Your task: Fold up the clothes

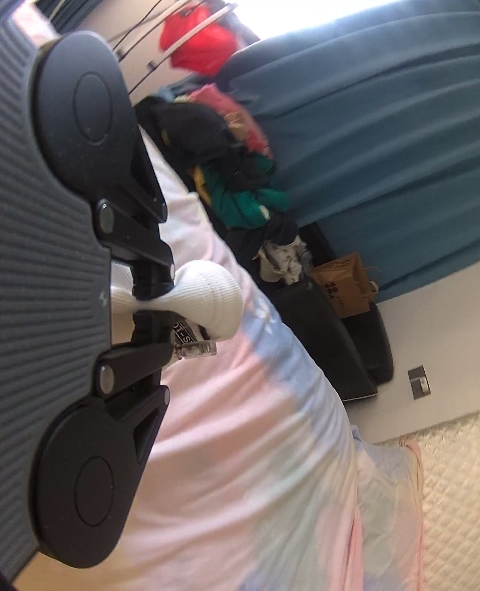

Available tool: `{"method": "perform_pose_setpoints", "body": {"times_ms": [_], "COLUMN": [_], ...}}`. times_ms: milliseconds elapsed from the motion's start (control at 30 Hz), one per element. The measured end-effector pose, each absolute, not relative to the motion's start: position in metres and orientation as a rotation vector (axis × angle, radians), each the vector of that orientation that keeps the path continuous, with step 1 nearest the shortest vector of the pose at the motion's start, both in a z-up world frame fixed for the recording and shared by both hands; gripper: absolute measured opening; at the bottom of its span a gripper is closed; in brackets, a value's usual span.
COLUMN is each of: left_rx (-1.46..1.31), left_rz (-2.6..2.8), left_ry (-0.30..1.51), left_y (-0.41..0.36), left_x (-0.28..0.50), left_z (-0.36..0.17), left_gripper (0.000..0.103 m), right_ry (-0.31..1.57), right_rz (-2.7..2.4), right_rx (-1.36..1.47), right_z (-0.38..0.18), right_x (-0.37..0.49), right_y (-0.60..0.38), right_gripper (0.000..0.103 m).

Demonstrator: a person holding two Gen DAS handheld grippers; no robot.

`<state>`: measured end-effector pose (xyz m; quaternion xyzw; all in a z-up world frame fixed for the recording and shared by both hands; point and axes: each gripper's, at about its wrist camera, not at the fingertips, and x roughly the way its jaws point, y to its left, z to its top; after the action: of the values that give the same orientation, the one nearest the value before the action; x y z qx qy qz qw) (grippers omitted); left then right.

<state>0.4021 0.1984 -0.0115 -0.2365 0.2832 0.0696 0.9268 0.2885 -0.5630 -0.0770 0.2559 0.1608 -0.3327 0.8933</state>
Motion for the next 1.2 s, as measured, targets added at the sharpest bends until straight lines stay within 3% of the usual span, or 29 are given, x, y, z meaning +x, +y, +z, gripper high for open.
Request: {"method": "perform_pose_setpoints", "body": {"times_ms": [167,200,233,300,333,400,500,567,600,733,800,900,1200], "left_rx": [-0.364,-0.341,-0.317,-0.269,-0.246,-0.232,-0.29,-0.318,-0.328,-0.396,-0.56,-0.8,-1.021], "left_rz": [0.171,0.177,0.182,0.194,0.199,0.197,0.166,0.138,0.128,0.15,0.203,0.204,0.239], "left_ry": [0.65,0.664,0.677,0.704,0.717,0.73,0.722,0.701,0.698,0.71,0.738,0.796,0.731], "left_y": [0.178,0.174,0.171,0.163,0.159,0.156,0.165,0.167,0.168,0.175,0.187,0.201,0.227], "left_x": [0.425,0.429,0.432,0.44,0.444,0.44,0.406,0.379,0.365,0.303,0.268,0.233,0.228], "left_z": [-0.037,-0.042,-0.046,-0.056,-0.061,-0.062,-0.045,-0.031,-0.026,-0.018,-0.027,-0.049,-0.094], "left_gripper": [0.016,0.017,0.018,0.022,0.022,0.04,0.053,0.064,0.07,0.073,0.076,0.076,0.07], "right_ry": [0.384,0.361,0.349,0.357,0.364,0.357,0.346,0.311,0.31,0.338,0.341,0.375,0.495], "right_rz": [-0.689,-0.689,-0.704,-0.718,-0.716,-0.678,-0.623,-0.601,-0.588,-0.501,-0.452,-0.379,-0.145], "right_rx": [0.487,0.503,0.522,0.548,0.56,0.571,0.587,0.635,0.668,0.795,0.891,1.044,1.17], "right_z": [-0.127,-0.134,-0.139,-0.14,-0.138,-0.128,-0.113,-0.102,-0.098,-0.098,-0.112,-0.139,-0.171], "right_x": [0.321,0.318,0.314,0.306,0.302,0.287,0.265,0.238,0.227,0.182,0.157,0.128,0.154], "right_y": [-0.566,-0.568,-0.57,-0.572,-0.574,-0.572,-0.569,-0.565,-0.563,-0.549,-0.535,-0.517,-0.485], "right_gripper": [0.01,0.015,0.03,0.044,0.044,0.047,0.076,0.083,0.083,0.083,0.084,0.086,0.085]}}
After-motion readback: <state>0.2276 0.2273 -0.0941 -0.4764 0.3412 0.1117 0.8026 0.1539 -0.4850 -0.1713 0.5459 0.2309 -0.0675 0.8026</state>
